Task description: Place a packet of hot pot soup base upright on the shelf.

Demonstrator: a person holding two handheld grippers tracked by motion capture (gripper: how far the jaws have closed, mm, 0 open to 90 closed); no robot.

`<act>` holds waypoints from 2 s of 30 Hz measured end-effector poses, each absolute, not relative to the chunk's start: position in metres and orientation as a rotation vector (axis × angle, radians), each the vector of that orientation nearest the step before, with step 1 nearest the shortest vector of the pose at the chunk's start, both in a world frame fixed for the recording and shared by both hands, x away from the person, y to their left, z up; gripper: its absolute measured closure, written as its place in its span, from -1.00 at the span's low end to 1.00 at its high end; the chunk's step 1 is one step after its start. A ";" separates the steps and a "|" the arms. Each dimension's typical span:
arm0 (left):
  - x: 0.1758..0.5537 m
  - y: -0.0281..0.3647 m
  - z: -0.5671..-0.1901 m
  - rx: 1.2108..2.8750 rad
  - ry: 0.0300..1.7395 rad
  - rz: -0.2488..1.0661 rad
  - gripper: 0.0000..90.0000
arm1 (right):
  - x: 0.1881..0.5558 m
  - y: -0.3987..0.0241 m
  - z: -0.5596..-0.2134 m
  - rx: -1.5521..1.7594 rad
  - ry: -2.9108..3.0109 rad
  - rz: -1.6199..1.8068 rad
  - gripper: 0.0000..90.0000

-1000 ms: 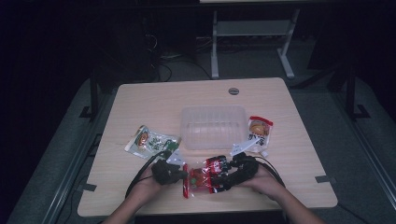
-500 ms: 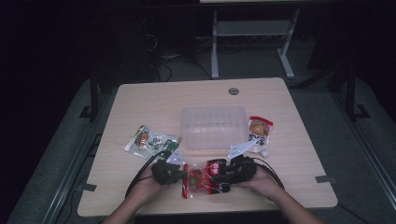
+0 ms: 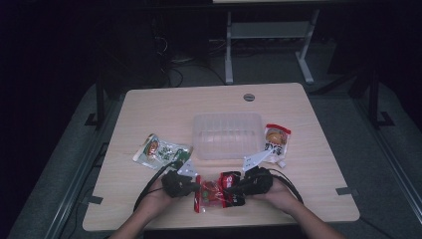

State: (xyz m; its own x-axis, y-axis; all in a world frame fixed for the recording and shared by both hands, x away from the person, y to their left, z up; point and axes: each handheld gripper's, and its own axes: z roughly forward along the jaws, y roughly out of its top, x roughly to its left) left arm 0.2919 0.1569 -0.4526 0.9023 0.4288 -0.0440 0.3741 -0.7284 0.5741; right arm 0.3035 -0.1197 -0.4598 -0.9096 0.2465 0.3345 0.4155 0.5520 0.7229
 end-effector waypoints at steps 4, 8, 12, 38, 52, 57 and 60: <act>0.292 0.161 -0.446 2.409 0.591 0.107 0.99 | 0.303 -0.123 -0.455 -0.551 -2.577 -1.311 0.98; 0.291 0.166 -0.438 2.356 0.593 0.131 0.99 | 0.303 -0.129 -0.449 -0.558 -2.543 -1.372 0.99; 0.287 0.169 -0.432 2.319 0.587 0.129 0.99 | 0.302 -0.133 -0.442 -0.554 -2.532 -1.412 1.00; 0.285 0.168 -0.426 2.281 0.545 0.140 0.84 | 0.299 -0.134 -0.416 -0.466 -2.529 -1.548 1.00; 0.290 0.189 -0.431 2.286 0.585 0.096 0.21 | 0.314 -0.154 -0.388 -0.564 -2.586 -1.599 1.00; 0.289 0.194 -0.434 2.286 0.606 0.098 -0.02 | 0.321 -0.161 -0.382 -0.598 -2.582 -1.610 1.00; 0.290 0.197 -0.434 2.286 0.615 0.110 -0.13 | 0.326 -0.166 -0.374 -0.615 -2.586 -1.619 1.00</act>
State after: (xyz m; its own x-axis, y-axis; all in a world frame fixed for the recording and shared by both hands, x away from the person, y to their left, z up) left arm 0.2897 0.1972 -0.4335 0.8808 0.4620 -0.1037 0.3970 -0.6012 0.6935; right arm 0.3262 -0.1660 -0.3744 -0.9216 0.3127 0.2298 0.3433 0.3808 0.8585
